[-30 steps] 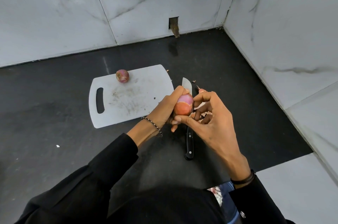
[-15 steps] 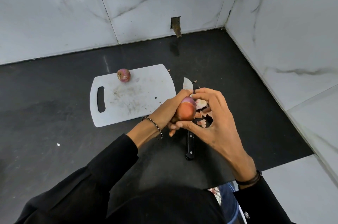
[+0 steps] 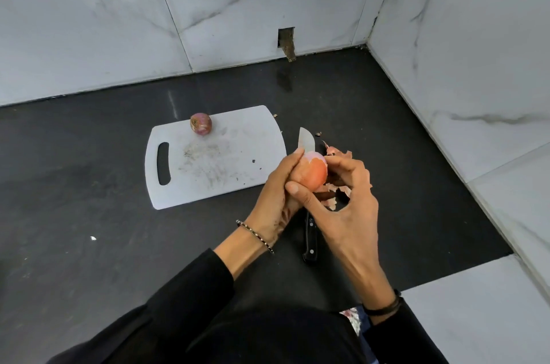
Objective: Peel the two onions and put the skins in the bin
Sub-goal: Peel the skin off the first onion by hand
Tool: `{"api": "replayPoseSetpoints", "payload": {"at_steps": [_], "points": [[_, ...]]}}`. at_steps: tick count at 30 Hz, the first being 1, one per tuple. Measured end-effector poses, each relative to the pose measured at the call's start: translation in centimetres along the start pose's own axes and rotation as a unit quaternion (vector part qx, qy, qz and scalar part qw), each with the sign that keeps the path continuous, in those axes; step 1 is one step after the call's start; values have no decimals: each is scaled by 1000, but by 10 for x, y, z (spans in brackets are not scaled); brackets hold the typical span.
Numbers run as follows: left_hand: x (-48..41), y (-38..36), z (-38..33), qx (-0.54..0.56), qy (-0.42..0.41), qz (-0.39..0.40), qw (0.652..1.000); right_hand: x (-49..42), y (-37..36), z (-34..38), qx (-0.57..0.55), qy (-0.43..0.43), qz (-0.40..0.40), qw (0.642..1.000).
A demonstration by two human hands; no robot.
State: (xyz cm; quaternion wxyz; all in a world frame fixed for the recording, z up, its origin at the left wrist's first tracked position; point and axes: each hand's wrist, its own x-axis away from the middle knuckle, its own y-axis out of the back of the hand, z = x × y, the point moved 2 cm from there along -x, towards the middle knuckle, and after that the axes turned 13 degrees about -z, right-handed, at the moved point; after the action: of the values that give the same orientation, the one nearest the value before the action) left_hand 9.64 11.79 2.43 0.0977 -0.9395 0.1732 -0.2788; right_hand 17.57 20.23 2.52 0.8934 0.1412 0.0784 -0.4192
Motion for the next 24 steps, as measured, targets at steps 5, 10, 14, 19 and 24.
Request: {"api": "replayPoseSetpoints", "payload": {"at_steps": [5, 10, 14, 19, 24], "points": [[-9, 7, -9, -66, -77, -101, 990, 4, 1, 0, 37, 47, 4, 998], [-10, 11, -9, -82, -118, -70, 987, 3, 7, -1, 58, 84, 24, 994], [-9, 6, -11, -71, -117, -54, 989, 0, 11, 3, 65, 178, 29, 982], [-14, 4, -11, -88, -118, -63, 987, -3, 12, 1, 58, 193, 51, 978], [-15, -1, -12, -113, -111, -64, 985, -8, 14, 1, 54, 187, 55, 979]]}}
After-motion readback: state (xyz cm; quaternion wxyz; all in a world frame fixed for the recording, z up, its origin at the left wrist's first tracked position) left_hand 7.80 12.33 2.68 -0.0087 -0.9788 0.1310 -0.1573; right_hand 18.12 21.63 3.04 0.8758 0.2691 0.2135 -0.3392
